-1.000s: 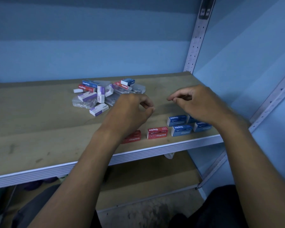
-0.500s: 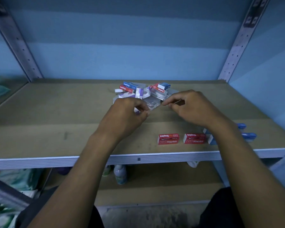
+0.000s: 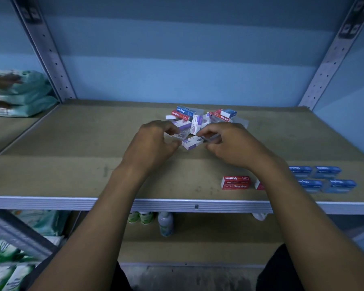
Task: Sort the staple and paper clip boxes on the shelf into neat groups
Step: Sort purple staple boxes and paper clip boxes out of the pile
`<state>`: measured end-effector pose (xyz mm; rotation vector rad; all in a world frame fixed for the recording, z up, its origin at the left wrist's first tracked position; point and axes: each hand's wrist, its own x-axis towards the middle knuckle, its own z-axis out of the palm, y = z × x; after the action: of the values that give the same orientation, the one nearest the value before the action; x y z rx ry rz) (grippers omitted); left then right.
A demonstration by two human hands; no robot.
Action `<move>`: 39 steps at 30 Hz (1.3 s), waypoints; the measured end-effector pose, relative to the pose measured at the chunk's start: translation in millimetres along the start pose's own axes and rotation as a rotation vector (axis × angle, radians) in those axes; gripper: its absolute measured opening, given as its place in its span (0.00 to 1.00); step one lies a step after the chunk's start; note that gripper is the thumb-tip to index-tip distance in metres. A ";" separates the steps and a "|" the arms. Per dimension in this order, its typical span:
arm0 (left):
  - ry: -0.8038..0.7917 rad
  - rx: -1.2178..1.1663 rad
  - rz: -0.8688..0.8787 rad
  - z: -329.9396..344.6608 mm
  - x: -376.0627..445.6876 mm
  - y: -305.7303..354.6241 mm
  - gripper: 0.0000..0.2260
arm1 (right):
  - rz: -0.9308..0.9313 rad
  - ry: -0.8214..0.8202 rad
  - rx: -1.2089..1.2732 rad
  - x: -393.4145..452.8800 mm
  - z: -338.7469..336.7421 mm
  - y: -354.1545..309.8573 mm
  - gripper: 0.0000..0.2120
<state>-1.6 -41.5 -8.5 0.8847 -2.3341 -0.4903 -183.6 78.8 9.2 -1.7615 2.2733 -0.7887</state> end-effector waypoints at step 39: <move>-0.074 -0.108 0.050 -0.6 18.0 -19.7 0.20 | 0.002 -0.159 -0.033 -5.6 4.3 0.6 0.18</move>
<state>-2.8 -68.0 -11.2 0.7682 -2.3655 -0.6323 -180.5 82.9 4.2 -1.7676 2.1957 -0.5914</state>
